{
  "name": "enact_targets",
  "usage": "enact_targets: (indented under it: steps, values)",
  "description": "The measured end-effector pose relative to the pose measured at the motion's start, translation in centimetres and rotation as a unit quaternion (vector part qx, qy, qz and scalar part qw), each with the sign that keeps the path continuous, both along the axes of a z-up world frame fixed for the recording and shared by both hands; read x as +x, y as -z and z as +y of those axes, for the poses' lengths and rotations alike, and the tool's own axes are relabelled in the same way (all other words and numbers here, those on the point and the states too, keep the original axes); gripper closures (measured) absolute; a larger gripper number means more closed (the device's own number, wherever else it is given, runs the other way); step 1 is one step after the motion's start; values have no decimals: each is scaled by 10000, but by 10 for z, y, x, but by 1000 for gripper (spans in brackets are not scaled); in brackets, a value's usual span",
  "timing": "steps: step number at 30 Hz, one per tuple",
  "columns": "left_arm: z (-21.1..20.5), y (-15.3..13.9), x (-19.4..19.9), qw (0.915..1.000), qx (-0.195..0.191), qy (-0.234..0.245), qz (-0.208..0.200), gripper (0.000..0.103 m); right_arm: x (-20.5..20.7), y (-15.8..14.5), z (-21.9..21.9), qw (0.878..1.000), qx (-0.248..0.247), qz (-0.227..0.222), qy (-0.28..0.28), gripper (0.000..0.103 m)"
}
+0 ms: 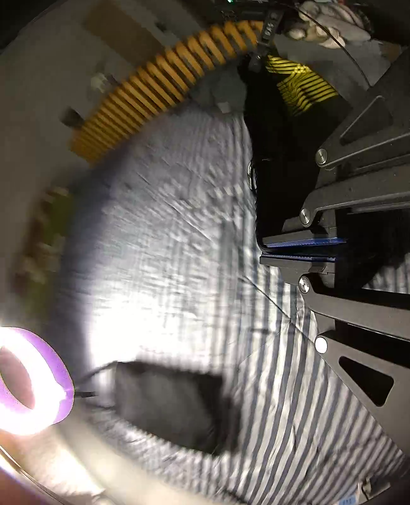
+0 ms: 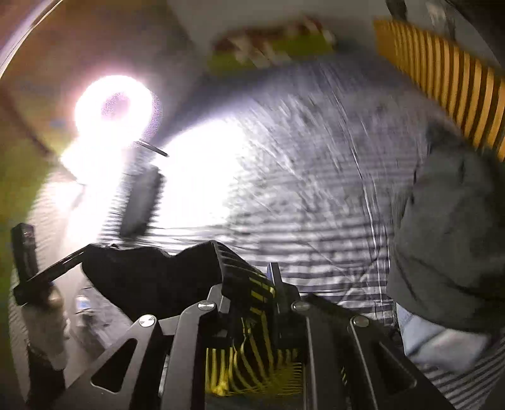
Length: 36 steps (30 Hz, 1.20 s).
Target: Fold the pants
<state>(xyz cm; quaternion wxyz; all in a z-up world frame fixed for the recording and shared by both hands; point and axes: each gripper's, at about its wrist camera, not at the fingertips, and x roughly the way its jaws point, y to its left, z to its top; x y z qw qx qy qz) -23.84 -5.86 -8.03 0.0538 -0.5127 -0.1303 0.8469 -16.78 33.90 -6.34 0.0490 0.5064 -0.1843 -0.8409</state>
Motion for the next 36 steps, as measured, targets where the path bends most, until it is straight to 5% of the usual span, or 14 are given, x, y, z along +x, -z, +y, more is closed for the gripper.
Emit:
enact_targets:
  steps: [5, 8, 10, 14, 17, 20, 25, 29, 36]
  values:
    - [28, 104, -70, 9965, -420, 49, -720, 99, -63, 107, 31, 9965, -189, -815, 88, 88]
    - [37, 133, -92, 9947, -500, 62, -900, 99, -88, 140, 37, 9943, 25, -1065, -67, 85]
    - [38, 141, -98, 9940, -424, 89, -1000, 85, -95, 151, 43, 9932, 45, -1155, -132, 79]
    - [32, 137, -94, 9960, -219, 179, -853, 72, -89, 127, 49, 9961, 307, -785, -270, 50]
    - [18, 125, -85, 9975, 50, 102, -698, 61, -78, 97, 51, 9965, 717, -413, -144, 50]
    - [9, 110, -71, 9988, 6, 65, -479, 54, -62, 79, 26, 9942, 829, -206, -656, 50]
    - [0, 102, -41, 9979, -627, 1, -149, 49, -56, 109, -23, 9820, 1375, -411, -1230, 50]
    - [4, 100, -26, 9934, -1131, 131, 145, 27, -48, 135, -27, 9750, 1832, -421, -1188, 50]
    - [33, 109, -35, 9918, -1063, 683, -180, 26, -44, 150, -17, 9660, 2141, -680, -1279, 50]
